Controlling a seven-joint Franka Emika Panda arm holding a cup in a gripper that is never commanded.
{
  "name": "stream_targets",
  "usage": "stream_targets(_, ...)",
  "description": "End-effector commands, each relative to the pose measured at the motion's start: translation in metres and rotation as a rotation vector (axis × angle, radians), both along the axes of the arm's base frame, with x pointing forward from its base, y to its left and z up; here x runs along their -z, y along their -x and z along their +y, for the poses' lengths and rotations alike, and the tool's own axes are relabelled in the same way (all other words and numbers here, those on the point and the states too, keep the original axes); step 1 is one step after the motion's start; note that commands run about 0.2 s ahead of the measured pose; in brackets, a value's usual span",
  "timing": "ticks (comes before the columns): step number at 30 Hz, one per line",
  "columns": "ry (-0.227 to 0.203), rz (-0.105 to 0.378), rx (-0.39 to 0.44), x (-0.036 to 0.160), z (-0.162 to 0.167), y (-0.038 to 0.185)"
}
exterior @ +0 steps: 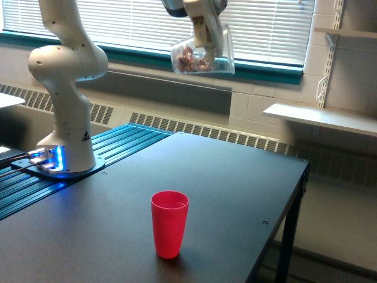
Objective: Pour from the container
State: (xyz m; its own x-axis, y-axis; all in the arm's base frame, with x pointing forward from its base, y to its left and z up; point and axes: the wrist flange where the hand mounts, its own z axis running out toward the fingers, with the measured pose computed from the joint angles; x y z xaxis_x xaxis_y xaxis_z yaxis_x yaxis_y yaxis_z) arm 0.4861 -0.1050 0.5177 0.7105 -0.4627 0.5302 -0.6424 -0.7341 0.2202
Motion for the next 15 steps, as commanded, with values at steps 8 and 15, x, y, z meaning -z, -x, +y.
stream_targets(8, -0.078, -0.057, 0.068, 0.042, -0.02, 0.011)
stream_targets(15, -0.09, -0.026, 0.094, 0.061, -0.03, 0.017)
